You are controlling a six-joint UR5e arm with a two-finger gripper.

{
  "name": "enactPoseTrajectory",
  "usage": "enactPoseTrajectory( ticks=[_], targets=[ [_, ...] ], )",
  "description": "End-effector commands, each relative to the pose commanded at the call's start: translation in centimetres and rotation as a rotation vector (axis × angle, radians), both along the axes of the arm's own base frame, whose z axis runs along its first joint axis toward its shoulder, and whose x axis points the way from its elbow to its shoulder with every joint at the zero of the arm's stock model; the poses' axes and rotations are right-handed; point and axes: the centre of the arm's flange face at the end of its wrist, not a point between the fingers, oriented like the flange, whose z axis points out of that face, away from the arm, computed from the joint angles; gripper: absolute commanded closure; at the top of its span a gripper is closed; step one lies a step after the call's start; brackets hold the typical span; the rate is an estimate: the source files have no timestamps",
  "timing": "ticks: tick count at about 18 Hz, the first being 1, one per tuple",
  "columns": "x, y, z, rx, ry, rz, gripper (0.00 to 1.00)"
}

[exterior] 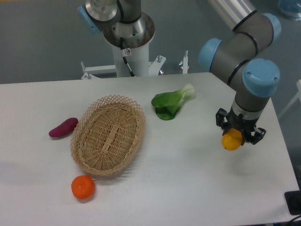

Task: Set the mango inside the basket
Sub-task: 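Hold the yellow mango in the gripper above the table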

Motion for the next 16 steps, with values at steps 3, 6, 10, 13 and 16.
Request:
enactPoseTrajectory(
  ticks=[3,6,10,13,16],
  targets=[
    [0.13,0.13,-0.06,-0.003,0.001,-0.001,0.5],
    [0.2,0.3,-0.09,-0.005,0.003,-0.004,0.48],
    [-0.03,0.46,0.04,0.001,0.005,-0.001,0.47],
    [0.03,0.54,0.02,0.009,-0.001,0.007,0.48],
    [0.75,0.87,0.06,0.029,-0.015,0.02,0.48]
  ],
)
